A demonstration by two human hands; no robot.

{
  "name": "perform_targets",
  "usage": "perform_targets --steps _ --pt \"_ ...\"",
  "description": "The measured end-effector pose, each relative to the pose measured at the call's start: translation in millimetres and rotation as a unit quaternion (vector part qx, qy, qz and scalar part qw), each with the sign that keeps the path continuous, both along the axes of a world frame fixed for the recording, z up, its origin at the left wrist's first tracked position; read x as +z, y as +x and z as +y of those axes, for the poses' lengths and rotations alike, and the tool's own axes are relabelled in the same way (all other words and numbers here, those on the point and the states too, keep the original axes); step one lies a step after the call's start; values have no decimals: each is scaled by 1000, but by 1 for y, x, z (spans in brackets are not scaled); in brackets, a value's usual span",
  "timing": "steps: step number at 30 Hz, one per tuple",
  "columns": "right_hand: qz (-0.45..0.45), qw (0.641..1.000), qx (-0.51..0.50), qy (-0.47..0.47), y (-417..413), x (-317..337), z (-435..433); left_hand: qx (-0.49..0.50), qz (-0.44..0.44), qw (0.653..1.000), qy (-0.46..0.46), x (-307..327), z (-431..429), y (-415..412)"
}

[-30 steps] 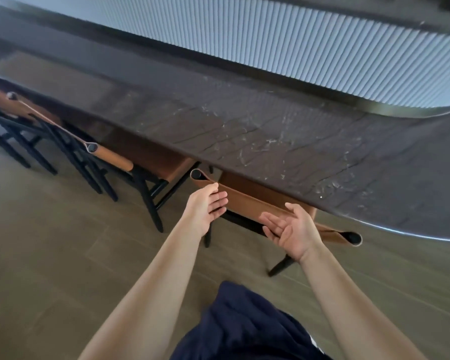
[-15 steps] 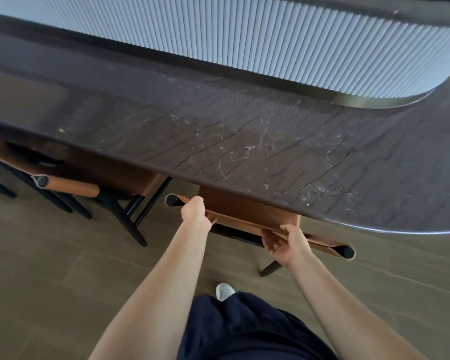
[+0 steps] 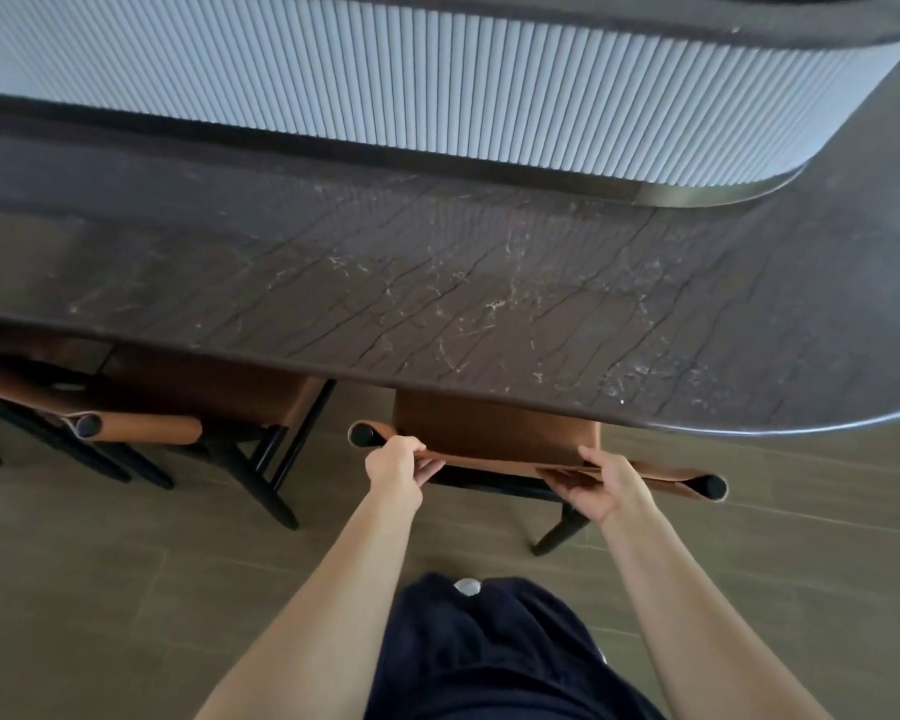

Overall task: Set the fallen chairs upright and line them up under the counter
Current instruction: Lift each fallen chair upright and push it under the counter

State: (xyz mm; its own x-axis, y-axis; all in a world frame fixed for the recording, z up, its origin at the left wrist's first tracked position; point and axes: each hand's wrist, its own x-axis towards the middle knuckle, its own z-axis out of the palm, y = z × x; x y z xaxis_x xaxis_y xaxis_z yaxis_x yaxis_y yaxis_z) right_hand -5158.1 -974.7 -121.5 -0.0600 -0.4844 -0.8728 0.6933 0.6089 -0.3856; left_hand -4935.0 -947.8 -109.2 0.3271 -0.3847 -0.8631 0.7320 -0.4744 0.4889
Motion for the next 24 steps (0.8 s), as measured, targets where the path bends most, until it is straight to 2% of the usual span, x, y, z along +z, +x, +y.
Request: perform_targets --steps 8,16,24 --pt "-13 1000 4 -9 35 -7 21 -1 -3 1000 -27 -10 29 41" --pt "-9 999 -30 -29 56 -8 8 -5 13 998 -57 -16 11 63" --pt "10 998 -21 -56 64 -13 -21 4 31 998 -63 -17 -16 73"
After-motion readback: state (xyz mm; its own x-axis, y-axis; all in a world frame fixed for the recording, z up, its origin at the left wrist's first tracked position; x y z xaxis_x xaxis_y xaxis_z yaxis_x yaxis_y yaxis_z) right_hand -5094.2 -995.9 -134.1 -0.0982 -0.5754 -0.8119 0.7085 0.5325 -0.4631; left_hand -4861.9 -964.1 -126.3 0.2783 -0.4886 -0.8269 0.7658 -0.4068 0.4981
